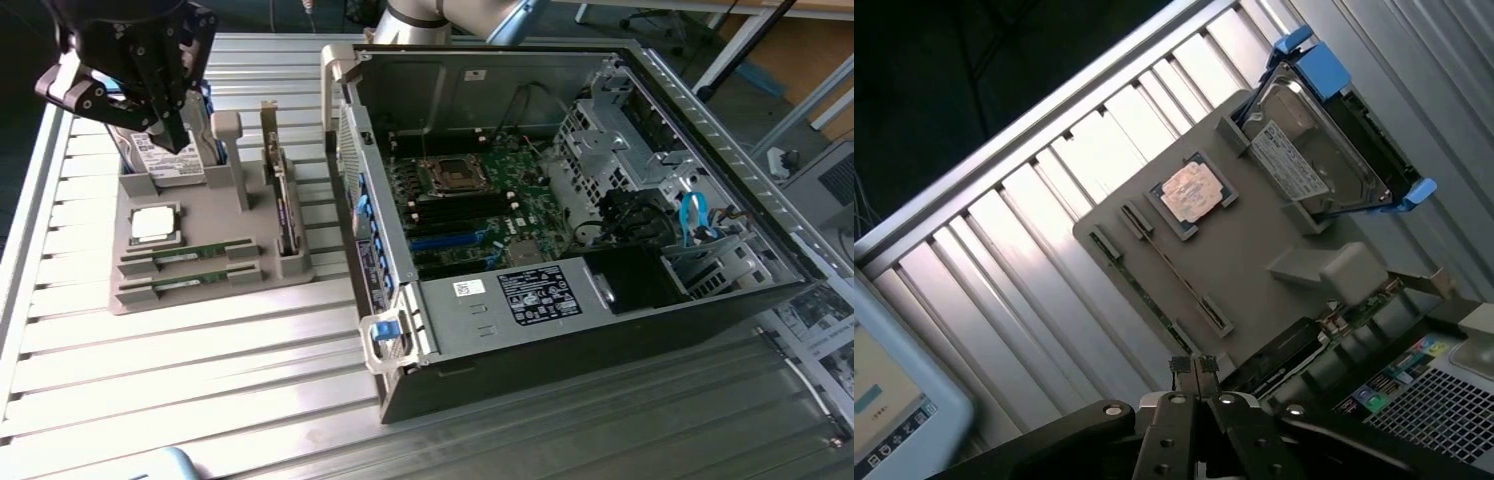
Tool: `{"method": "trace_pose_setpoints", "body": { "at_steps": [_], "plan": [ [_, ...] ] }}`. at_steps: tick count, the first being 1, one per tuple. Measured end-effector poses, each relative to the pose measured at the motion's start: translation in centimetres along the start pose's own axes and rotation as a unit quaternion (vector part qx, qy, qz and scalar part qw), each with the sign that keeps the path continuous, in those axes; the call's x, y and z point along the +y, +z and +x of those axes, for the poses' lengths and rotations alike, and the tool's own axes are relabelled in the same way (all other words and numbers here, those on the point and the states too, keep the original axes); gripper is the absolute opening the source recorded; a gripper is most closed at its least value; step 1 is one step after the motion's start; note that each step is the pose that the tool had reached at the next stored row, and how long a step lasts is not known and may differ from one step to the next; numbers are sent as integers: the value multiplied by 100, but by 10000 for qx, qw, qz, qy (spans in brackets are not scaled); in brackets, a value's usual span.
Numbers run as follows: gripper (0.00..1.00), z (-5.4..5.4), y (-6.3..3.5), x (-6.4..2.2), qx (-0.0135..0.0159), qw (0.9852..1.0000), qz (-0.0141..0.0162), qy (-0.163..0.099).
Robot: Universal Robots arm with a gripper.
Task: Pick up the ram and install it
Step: 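Pick up the ram and move it above insertion slot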
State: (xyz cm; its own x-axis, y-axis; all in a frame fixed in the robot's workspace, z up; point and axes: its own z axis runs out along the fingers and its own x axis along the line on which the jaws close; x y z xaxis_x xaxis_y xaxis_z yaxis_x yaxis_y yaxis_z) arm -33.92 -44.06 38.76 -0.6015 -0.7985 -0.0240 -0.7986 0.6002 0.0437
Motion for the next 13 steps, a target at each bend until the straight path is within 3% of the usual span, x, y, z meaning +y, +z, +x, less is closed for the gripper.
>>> {"method": "trace_pose_setpoints", "body": {
  "at_steps": [13],
  "plan": [
    [11,0,0,0,21,9990,-9,-445]
  ]
}}
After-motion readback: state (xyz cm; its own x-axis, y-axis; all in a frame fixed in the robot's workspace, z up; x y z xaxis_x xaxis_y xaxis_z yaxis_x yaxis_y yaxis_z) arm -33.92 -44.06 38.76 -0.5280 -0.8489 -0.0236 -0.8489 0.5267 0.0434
